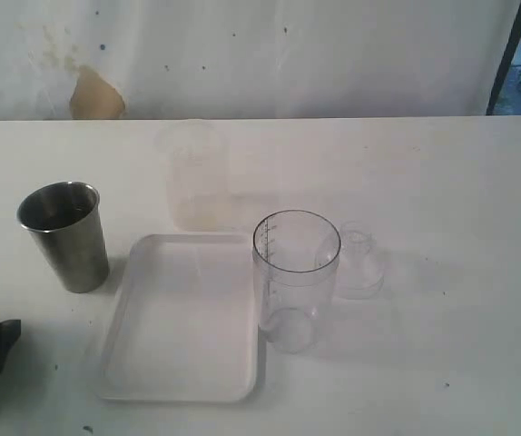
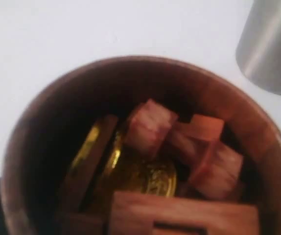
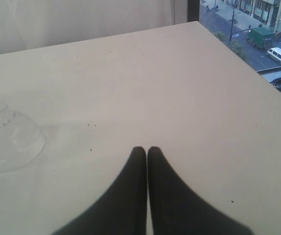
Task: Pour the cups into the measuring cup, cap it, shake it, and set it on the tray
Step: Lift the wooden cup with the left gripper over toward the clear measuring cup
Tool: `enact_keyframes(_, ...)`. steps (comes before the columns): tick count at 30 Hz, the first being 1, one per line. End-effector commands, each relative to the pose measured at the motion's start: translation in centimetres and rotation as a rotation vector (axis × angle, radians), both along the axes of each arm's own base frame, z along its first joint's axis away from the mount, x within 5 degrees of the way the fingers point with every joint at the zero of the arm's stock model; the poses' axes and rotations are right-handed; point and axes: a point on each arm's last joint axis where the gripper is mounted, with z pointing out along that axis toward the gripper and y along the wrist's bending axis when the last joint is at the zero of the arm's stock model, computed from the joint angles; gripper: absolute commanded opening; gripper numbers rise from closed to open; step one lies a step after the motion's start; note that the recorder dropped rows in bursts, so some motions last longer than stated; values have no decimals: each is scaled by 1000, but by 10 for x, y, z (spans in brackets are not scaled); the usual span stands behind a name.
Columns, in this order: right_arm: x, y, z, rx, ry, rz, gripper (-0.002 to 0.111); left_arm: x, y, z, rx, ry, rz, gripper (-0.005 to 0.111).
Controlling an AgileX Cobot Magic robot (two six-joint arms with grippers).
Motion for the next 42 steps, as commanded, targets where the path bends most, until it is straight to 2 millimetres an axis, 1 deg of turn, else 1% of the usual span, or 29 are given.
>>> enact_keyframes(1, 0, 0, -1, 2, -5, -2, 0, 2, 0, -1, -5, -4, 9, 97)
enact_keyframes(4, 0, 0, -1, 2, -5, -2, 0, 2, 0, 0, -7, -17, 9, 91)
enact_keyframes(5, 0, 0, -1, 2, -5, -2, 0, 2, 0, 0, -7, -17, 9, 85)
enact_keyframes(7, 0, 0, -1, 2, -5, -2, 0, 2, -1, 0, -7, -21, -3, 68)
enact_keyframes(8, 0, 0, -1, 2, -5, -2, 0, 2, -2, 0, -13, -21, -19, 43)
enact_keyframes(11, 0, 0, -1, 2, -5, -2, 0, 1, -7, 0, -24, -18, -81, 0)
enact_keyframes(13, 0, 0, -1, 2, -5, -2, 0, 3, -13, 5, -41, -70, -150, 0)
enact_keyframes(15, 0, 0, -1, 2, -5, -2, 0, 4, -16, 7, -53, -104, -178, 0)
enact_keyframes(20, 0, 0, -1, 2, -5, -2, 0, 6, -17, 13, -141, -137, -129, 0)
enact_keyframes(22, 0, 0, -1, 2, -5, -2, 0, 5, -19, 16, -158, -132, -148, 0)
enact_keyframes(23, 0, 0, -1, 2, -5, -2, 0, 3, -22, 21, -161, -127, -183, 0)
enact_keyframes(27, 0, 0, -1, 2, -5, -2, 0, -2, -27, 39, -176, -137, -232, 0)
enact_keyframes(32, 0, 0, -1, 2, -5, -2, 0, -13, -44, 69, -320, -223, -381, 0)
enact_keyframes(36, 0, 0, -1, 2, -5, -2, 0, -20, -51, 78, -394, -220, -441, 0)
enact_keyframes(39, 0, 0, -1, 2, -5, -2, 0, -20, -56, 84, -458, -258, -477, 0)
enact_keyframes(41, 0, 0, -1, 2, -5, -2, 0, -16, -63, 89, -465, -274, -505, 0)
enact_keyframes(42, 0, 0, -1, 2, -5, -2, 0, -10, -69, 92, -452, -270, -515, 0)
